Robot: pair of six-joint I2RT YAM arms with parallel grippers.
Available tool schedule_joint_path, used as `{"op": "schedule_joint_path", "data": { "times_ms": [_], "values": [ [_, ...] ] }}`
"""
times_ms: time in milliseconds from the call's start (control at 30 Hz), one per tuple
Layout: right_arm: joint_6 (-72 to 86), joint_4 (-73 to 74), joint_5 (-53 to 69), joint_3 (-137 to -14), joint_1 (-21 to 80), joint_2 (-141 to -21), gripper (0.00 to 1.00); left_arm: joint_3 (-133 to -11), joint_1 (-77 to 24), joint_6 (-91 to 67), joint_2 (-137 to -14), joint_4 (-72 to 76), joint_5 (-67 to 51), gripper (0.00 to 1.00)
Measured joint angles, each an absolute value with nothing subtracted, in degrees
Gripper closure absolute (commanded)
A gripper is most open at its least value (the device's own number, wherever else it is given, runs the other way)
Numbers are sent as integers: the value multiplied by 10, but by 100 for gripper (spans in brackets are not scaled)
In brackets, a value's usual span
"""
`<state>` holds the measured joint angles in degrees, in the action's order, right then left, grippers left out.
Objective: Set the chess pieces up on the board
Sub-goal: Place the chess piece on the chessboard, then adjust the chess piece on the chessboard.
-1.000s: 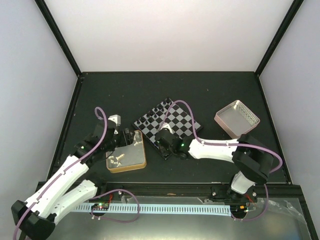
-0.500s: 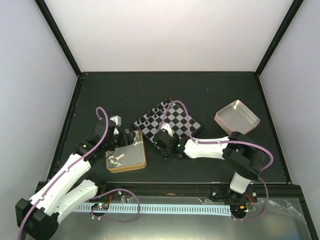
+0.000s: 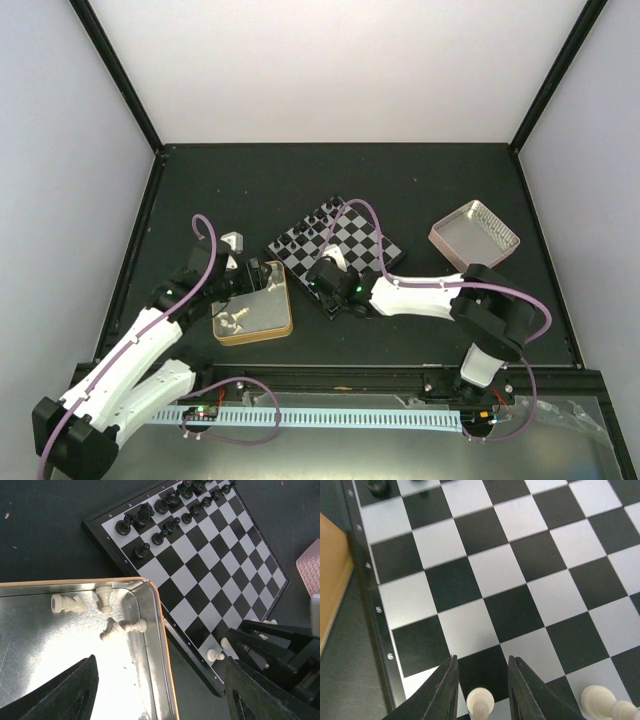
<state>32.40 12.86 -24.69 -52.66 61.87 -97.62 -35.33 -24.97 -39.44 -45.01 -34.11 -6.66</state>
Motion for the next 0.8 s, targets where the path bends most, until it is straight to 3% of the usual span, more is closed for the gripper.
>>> {"op": "schedule_joint_path", "data": {
  "times_ms": [533, 800],
  "values": [
    [355, 227, -173, -585, 595, -941, 68, -338, -248, -395, -451, -336, -86, 30],
    [376, 277, -149, -593, 594, -991, 80, -337, -247, -395, -463, -329, -102, 30]
  ]
}}
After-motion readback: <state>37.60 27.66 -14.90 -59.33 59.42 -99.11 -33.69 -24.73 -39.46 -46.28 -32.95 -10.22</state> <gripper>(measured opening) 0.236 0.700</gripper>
